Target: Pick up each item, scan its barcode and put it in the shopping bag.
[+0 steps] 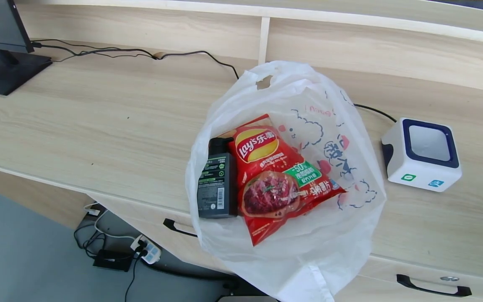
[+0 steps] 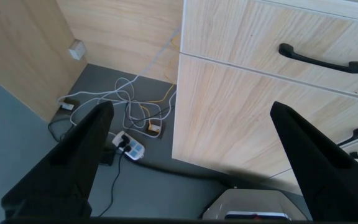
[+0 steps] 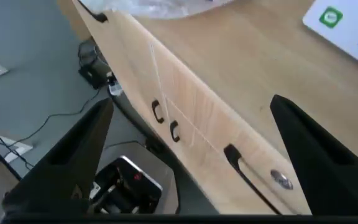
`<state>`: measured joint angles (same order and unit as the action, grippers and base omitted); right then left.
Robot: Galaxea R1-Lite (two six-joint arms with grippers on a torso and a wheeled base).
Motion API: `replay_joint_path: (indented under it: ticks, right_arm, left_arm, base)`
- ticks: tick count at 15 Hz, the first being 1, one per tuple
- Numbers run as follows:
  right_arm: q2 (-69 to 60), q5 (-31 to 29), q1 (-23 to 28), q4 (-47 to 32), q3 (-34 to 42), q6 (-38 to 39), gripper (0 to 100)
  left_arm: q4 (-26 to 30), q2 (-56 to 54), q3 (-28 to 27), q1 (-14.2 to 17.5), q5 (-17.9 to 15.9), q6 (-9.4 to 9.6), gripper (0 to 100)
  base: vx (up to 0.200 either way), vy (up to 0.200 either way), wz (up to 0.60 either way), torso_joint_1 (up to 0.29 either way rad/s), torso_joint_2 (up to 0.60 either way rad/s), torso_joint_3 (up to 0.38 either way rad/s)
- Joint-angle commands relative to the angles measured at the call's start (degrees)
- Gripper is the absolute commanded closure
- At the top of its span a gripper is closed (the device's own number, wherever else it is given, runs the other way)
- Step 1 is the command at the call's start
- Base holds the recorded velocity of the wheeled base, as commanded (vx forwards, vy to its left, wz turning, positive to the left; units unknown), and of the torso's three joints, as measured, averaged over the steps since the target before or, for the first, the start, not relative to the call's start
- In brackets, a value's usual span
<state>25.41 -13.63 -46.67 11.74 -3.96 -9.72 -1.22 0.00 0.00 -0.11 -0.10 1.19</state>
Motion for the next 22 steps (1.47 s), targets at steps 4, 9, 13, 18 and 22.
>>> replay_joint_path:
  ticks: [4,9,13,18,22]
  right_arm:
    - [-22.50,-0.52,30.49,-21.93,-4.92,10.16,0]
    - [-23.21,-6.67,30.05,-21.14,-2.19,12.70,0]
    - [-15.39,-7.64,40.78,-21.06,-8.78,17.63,0]
    - [-20.13,-5.44,42.36,-8.22,1.85,16.04,0]
    - [-20.13,-0.35,42.36,-3.74,3.96,10.51,0]
  left_arm:
    - [-0.01,0.09,0.00,0.02,0.01,0.04,0]
    - [-0.01,0.09,0.00,0.02,0.01,0.04,0]
    - [0.08,0.09,0.00,0.02,0.01,0.04,0]
    - [0.08,0.00,0.00,-0.07,0.01,0.04,0]
    - [0.08,0.09,0.00,0.02,0.01,-0.05,0]
  base:
    - [0.000,0.000,0.00,0.000,0.00,0.000]
    - [0.000,0.000,0.00,0.000,0.00,0.000]
    - [0.000,0.000,0.00,0.000,0.00,0.000]
    - [0.000,0.000,0.00,0.000,0.00,0.000]
    - [0.000,0.000,0.00,0.000,0.00,0.000]
